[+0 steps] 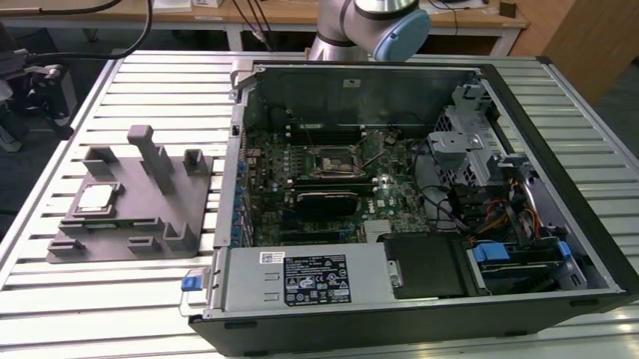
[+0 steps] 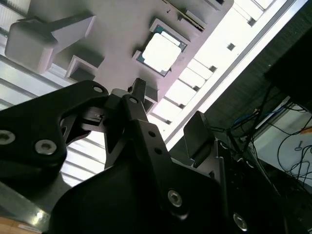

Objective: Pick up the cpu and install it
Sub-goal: 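Pick up the cpu and move it towards the insertion slot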

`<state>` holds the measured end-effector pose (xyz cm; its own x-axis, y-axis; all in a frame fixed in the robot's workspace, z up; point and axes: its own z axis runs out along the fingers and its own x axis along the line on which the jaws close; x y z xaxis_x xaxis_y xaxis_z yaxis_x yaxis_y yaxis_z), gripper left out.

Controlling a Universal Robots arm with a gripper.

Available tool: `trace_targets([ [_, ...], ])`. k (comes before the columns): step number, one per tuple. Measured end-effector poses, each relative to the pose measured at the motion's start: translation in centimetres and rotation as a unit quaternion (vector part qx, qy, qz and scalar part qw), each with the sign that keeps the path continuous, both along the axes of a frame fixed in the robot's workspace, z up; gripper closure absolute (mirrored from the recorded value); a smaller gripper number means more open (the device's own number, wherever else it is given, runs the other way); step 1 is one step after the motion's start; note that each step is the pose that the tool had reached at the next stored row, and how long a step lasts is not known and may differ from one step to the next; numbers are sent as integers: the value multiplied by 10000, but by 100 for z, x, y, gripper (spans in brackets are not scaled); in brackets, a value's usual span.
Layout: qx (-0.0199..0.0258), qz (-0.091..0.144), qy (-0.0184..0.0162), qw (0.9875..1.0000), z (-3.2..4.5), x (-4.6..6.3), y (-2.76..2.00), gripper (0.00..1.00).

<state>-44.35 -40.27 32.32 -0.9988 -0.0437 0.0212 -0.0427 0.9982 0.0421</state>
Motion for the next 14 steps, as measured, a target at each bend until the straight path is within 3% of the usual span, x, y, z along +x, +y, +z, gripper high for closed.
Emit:
trace_targets([
  [14,0,114,33,9999,-160,-14,-2,42],
])
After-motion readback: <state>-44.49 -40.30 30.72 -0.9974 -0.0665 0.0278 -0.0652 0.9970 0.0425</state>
